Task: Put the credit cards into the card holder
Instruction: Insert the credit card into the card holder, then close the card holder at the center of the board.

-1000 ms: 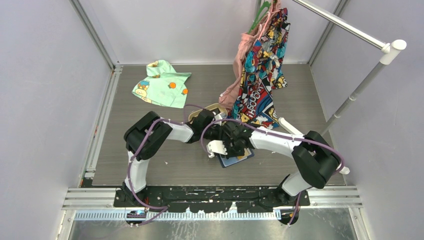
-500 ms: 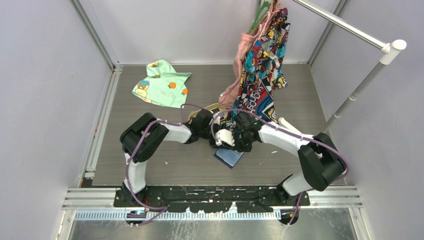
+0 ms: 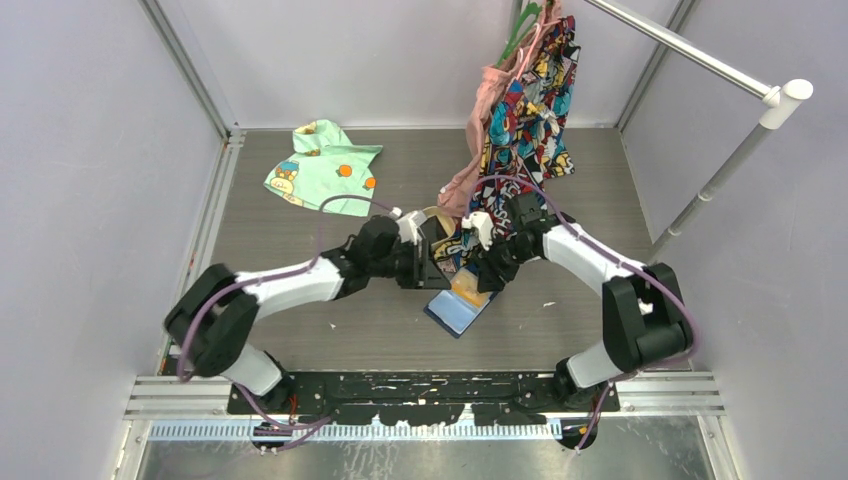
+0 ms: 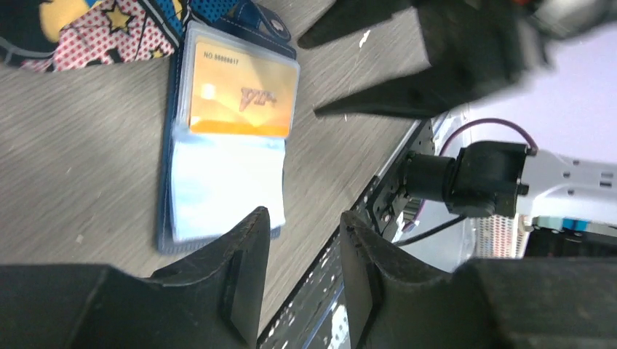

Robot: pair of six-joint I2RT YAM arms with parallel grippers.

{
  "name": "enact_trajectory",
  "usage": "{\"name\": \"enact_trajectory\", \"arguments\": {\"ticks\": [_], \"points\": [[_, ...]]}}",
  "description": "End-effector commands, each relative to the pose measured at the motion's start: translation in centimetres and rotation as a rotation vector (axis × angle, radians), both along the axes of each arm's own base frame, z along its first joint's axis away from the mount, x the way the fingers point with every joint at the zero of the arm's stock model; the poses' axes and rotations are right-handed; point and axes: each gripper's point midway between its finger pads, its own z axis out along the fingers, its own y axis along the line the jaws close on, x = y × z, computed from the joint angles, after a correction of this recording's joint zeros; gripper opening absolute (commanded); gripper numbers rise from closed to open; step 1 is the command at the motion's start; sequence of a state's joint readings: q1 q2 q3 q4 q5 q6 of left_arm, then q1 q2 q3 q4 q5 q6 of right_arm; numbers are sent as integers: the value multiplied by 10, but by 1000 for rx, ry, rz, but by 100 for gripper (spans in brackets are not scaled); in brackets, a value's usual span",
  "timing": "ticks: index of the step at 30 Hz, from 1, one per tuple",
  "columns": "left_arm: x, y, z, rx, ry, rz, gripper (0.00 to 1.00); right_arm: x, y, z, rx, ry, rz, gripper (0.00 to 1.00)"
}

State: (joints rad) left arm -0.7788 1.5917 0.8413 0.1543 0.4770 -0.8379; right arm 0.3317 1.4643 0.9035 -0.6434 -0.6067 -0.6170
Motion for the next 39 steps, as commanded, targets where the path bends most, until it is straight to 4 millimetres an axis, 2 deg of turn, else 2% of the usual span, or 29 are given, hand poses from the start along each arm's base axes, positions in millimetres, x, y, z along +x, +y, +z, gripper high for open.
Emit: {"name": "enact_trajectory", "arguments": {"ticks": [1, 4, 7, 9, 10, 14, 19, 23, 33, 36, 39], "points": [[-4, 39, 4, 76, -149, 78, 42, 23, -6, -7, -71, 45, -147, 56], [-3, 66, 5, 59, -246, 190, 53, 32, -12, -18, -120, 61, -191, 61], [-1, 87, 4, 22, -311, 304, 75, 36, -13, -28, -146, 88, -211, 63], [-3, 95, -1, -11, -318, 350, 87, 38, -16, -31, -159, 110, -228, 64], [-5, 96, -2, -29, -305, 361, 89, 38, -16, -33, -161, 123, -229, 63], [-13, 85, -13, -80, -235, 320, 87, 27, -15, -38, -156, 192, -192, 60], [-18, 64, -29, -143, -124, 254, 77, 11, -9, -41, -141, 311, -155, 49], [-22, 54, -47, -161, -19, 243, 70, 4, -4, -45, -144, 368, -166, 44], [-35, 73, -95, -26, 203, 361, 66, -7, 5, -54, -187, 440, -194, 41], [-36, 72, -95, -47, 227, 372, 65, -8, 6, -54, -186, 452, -200, 40], [-32, 60, -82, -130, 235, 360, 63, -9, 8, -54, -192, 451, -197, 39]]}}
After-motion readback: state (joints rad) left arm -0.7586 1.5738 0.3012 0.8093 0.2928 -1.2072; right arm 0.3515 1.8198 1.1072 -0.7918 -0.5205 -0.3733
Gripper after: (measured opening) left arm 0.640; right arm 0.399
